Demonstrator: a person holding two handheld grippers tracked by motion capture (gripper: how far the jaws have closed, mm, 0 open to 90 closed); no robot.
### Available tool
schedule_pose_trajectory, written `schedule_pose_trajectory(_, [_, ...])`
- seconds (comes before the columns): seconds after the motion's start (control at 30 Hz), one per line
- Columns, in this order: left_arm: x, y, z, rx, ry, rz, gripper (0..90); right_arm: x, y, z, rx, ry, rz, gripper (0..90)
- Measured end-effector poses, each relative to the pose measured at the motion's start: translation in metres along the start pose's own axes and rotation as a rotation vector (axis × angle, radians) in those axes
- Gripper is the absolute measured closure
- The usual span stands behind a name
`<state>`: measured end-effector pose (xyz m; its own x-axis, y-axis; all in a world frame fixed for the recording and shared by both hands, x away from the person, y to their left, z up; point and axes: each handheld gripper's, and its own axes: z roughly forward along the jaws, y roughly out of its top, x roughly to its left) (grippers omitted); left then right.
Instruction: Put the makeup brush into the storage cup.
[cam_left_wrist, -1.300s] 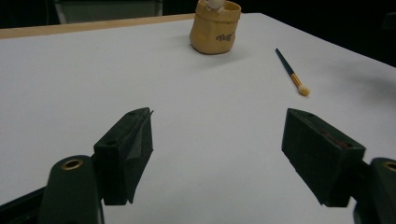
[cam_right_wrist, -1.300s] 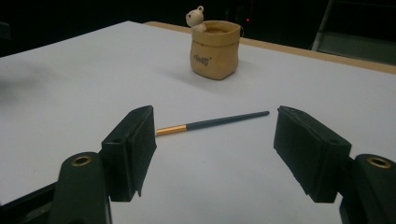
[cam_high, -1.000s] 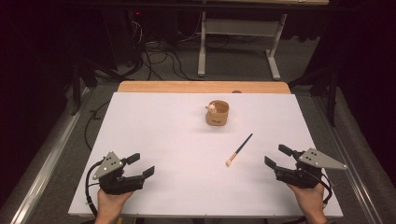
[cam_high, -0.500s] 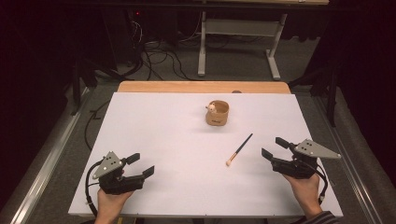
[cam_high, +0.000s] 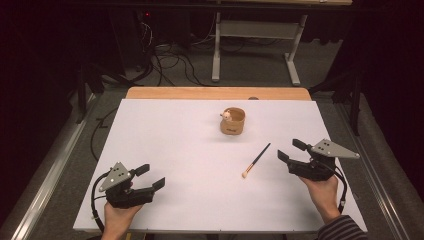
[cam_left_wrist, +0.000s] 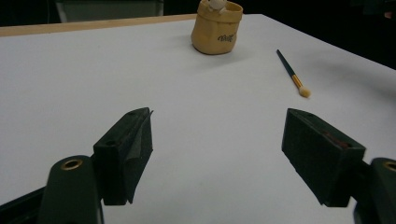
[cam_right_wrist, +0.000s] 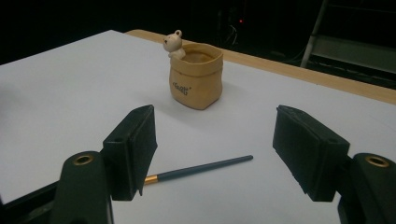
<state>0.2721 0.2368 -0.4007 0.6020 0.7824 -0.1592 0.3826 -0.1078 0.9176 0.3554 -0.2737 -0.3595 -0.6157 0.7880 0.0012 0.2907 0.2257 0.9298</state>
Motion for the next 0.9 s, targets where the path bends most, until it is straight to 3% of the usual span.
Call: schedule_pose_trajectory(0.9, [0.000, 0.000, -0.001, -0.004, 0.003, -0.003, 25.3, -0.011, 0.026, 0.038, 0.019, -0.019, 0.020, 32.1])
